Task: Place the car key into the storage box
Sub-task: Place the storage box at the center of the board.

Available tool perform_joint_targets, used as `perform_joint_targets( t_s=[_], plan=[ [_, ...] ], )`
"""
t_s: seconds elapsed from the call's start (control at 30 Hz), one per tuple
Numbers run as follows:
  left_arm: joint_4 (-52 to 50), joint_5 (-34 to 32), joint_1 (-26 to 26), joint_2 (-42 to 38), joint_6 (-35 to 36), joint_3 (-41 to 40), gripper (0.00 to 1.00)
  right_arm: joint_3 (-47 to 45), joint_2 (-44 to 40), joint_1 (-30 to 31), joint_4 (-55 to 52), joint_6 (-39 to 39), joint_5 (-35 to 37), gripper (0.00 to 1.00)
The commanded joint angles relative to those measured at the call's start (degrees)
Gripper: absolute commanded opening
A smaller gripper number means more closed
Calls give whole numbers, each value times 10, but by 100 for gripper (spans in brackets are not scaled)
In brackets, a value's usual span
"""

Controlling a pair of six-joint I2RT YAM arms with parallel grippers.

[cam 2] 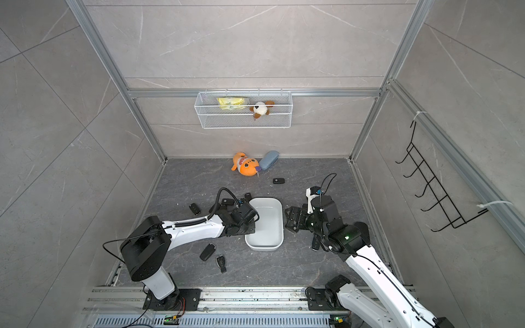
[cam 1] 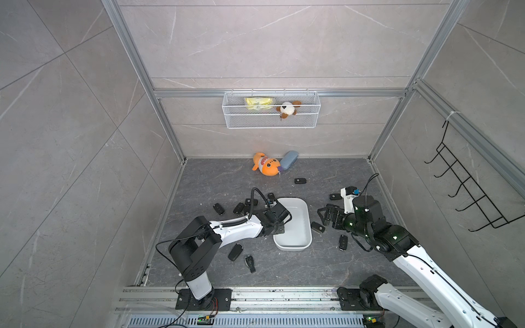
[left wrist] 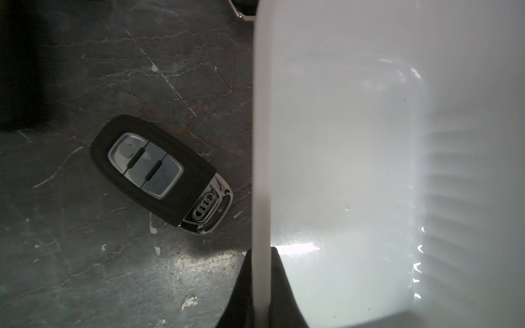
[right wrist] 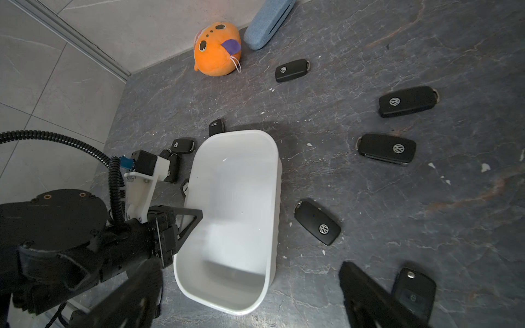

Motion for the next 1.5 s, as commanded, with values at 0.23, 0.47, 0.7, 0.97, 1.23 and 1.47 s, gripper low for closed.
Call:
perform_joint_targets(
  t_s=[0.23,0.47,0.7,0.97,1.23,1.47],
  plan=[
    [-18,-35,34,-9,8,-23,0,5,22,3,4,-2,4,100],
    [-11,-19,39,-13,34,-20,17,12,37,3,7,-1,-7,100],
    [-24,-10,39,-21,51,6,43,-3,26,3,56,5,-9,100],
    [-55,1,54,-55,75,42,71,44,80,3,23,-7,4,99],
    [-85,49,86,-108,108,84,100,74,146,3,7,6,49,100],
    [-99,46,98,-147,119,108,100,84,223,1,-3,48,106,100]
  ],
)
